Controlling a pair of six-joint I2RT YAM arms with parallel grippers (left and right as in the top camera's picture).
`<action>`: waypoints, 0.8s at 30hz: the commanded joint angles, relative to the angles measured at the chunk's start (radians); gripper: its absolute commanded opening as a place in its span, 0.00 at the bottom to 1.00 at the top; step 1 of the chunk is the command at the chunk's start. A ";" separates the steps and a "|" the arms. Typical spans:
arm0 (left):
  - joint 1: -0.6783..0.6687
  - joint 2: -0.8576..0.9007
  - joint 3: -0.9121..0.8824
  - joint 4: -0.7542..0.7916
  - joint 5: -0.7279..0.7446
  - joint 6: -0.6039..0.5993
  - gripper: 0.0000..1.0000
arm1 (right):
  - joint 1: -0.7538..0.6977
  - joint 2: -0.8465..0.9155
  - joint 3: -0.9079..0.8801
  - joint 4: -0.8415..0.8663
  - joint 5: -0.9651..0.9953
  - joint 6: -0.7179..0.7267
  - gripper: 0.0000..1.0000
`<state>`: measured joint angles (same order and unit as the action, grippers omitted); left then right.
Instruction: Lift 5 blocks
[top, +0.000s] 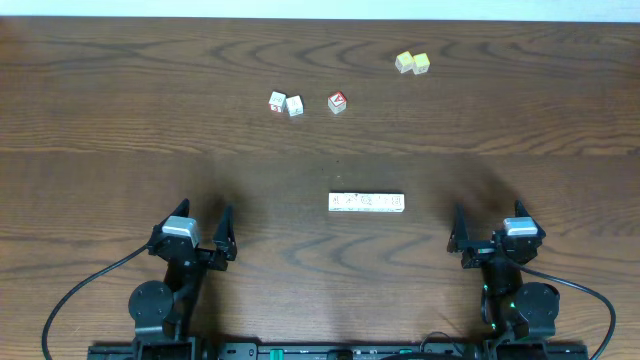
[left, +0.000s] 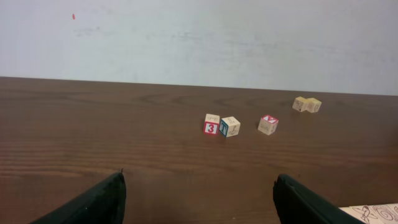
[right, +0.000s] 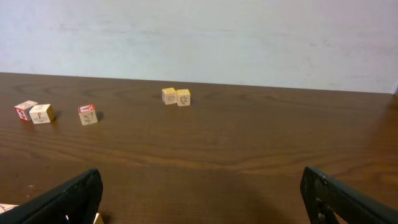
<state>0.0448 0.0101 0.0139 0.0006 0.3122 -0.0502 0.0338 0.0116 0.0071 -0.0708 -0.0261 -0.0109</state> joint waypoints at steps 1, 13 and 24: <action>0.005 -0.009 -0.010 -0.052 0.016 0.013 0.76 | -0.013 -0.006 -0.001 -0.005 -0.001 0.010 0.99; 0.005 -0.009 -0.010 -0.056 -0.054 0.087 0.76 | -0.013 -0.006 -0.001 -0.005 -0.001 0.010 0.99; 0.005 -0.009 -0.010 -0.064 -0.115 0.064 0.76 | -0.013 -0.006 -0.001 -0.005 -0.001 0.010 0.99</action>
<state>0.0448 0.0101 0.0212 -0.0196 0.2169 0.0193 0.0338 0.0116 0.0071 -0.0708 -0.0261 -0.0109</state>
